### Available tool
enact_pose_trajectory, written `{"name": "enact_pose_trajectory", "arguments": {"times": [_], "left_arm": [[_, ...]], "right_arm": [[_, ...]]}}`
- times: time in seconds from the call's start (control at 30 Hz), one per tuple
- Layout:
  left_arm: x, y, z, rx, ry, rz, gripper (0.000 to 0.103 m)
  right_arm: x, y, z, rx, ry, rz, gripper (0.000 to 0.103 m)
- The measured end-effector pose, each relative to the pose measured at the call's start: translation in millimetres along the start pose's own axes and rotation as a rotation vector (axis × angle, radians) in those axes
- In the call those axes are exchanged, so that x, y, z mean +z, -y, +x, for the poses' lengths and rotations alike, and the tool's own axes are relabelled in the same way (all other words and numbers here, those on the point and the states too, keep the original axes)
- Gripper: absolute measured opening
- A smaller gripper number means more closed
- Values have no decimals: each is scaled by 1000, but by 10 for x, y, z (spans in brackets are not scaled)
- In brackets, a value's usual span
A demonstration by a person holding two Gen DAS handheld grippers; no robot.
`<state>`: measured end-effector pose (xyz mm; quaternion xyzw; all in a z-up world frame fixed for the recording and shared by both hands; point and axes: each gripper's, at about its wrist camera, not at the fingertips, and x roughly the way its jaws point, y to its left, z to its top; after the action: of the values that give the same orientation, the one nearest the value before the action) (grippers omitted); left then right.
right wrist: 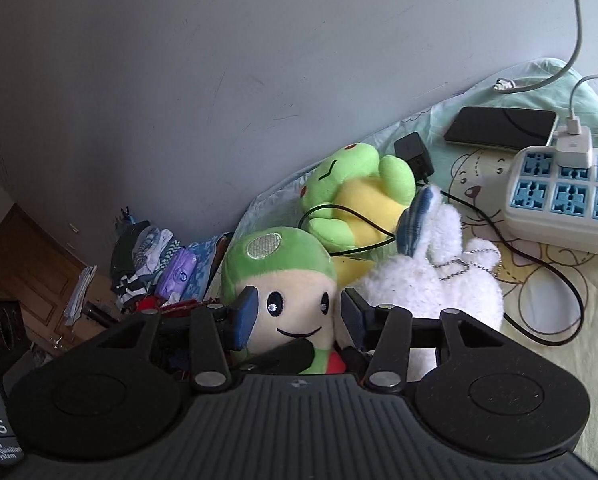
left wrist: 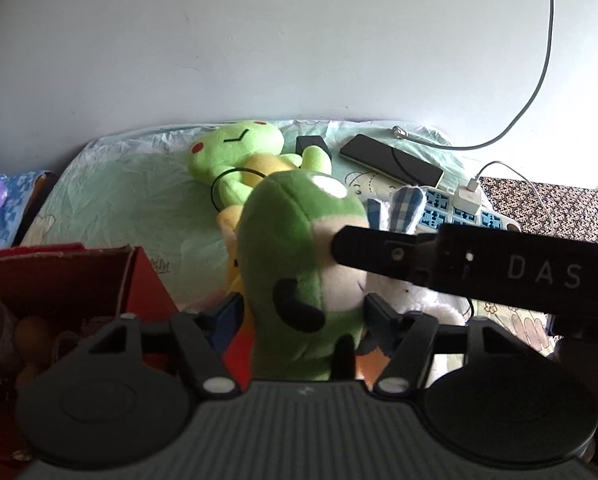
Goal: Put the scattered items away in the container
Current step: 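Move the right gripper onto the green mushroom-headed plush doll and close, then lift the green plush doll with the right gripper toward the red box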
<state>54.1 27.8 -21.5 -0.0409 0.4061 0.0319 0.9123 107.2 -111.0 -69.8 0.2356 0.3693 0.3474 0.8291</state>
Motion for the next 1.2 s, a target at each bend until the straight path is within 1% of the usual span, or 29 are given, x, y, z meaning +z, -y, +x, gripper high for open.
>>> {"name": "enact_pose_trajectory", "arguments": {"times": [0.07, 0.13, 0.23, 0.33, 0.47, 0.67, 0.87, 1.0, 1.2], "left_arm": [[-4, 25, 49, 22, 1, 14, 61], [-7, 42, 81, 41, 7, 31, 60], [-7, 24, 75, 34, 12, 28, 58], [-11, 47, 27, 31, 23, 36, 56], [-23, 84, -113, 24, 53, 39, 55], [-80, 172, -389, 34, 111, 77, 55], [-224, 121, -707, 21, 152, 67, 56], [-351, 96, -940, 39, 198, 80, 56], [-510, -53, -1160, 54, 233, 104, 56]], "right_arm": [[-19, 15, 69, 17, -23, -13, 54], [-51, 36, 120, 36, -41, -7, 54], [-73, 63, 159, 66, -59, 14, 54], [-87, 70, 137, 91, -65, 15, 50], [-123, -7, 8, 101, -39, -10, 49], [-155, -164, -207, 110, 8, -47, 49], [-270, -393, -372, 105, 31, -83, 49], [-357, -554, -485, 124, 55, -103, 49], [-489, -801, -536, 117, 68, -127, 49]]}}
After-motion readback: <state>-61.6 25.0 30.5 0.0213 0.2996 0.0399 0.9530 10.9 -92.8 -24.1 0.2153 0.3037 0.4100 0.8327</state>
